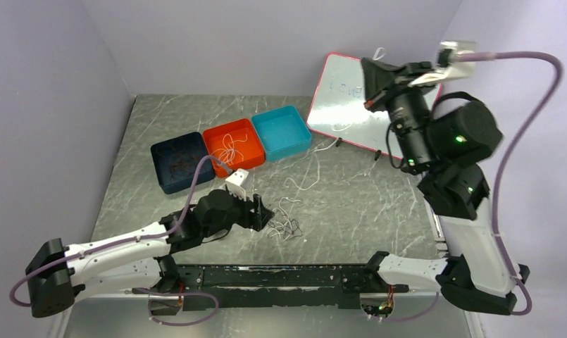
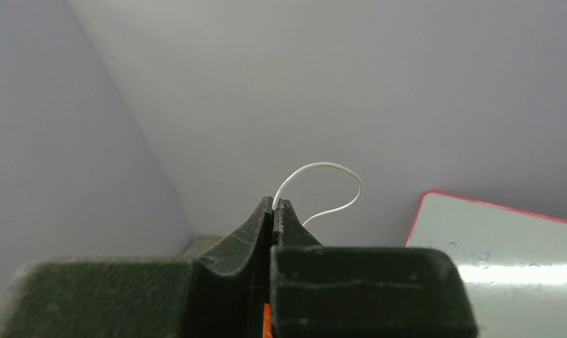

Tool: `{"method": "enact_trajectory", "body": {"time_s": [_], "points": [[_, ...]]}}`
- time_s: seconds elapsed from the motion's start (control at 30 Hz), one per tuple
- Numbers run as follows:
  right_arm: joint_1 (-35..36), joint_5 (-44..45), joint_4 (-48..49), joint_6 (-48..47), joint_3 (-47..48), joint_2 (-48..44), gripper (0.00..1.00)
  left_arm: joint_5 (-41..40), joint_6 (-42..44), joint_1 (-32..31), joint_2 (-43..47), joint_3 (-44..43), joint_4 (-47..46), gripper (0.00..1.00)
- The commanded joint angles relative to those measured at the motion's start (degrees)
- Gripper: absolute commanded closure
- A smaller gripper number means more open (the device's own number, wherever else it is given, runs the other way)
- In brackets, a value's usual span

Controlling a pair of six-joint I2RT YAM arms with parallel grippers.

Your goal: Untangle the cables

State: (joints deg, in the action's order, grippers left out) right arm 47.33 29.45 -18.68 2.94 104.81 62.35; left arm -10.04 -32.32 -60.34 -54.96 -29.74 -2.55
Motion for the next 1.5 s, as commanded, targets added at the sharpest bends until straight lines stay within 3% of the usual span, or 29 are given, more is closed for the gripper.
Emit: {"method": "enact_trajectory", "body": {"time_s": [0.0, 0.23, 0.53, 1.17, 1.47], "points": [[0.20, -5.04, -3.03, 3.72, 0.11, 3.14, 1.00, -4.55, 0.08, -0.40, 5.64, -2.22, 9.96, 0.19], [0.19, -10.75, -1.97, 5.30, 0.35, 9.01, 1.00, -10.32, -1.41, -0.40, 15.85, -5.59, 20.78, 0.19], [0.05, -17.50, 2.57, 6.24, 3.35, 18.05, 1.00, -17.15, -2.20, -0.40, 22.13, -11.37, 32.19, 0.21], [-3.16, -26.59, 12.95, 5.76, 25.63, 48.50, 1.00, -19.21, -4.58, -0.40, 29.06, -15.16, 40.69, 0.23], [-6.84, -31.37, 14.82, 9.34, 23.90, 53.84, 1.00, -21.28, -4.70, -0.42, 30.00, -16.72, 43.54, 0.24]]}}
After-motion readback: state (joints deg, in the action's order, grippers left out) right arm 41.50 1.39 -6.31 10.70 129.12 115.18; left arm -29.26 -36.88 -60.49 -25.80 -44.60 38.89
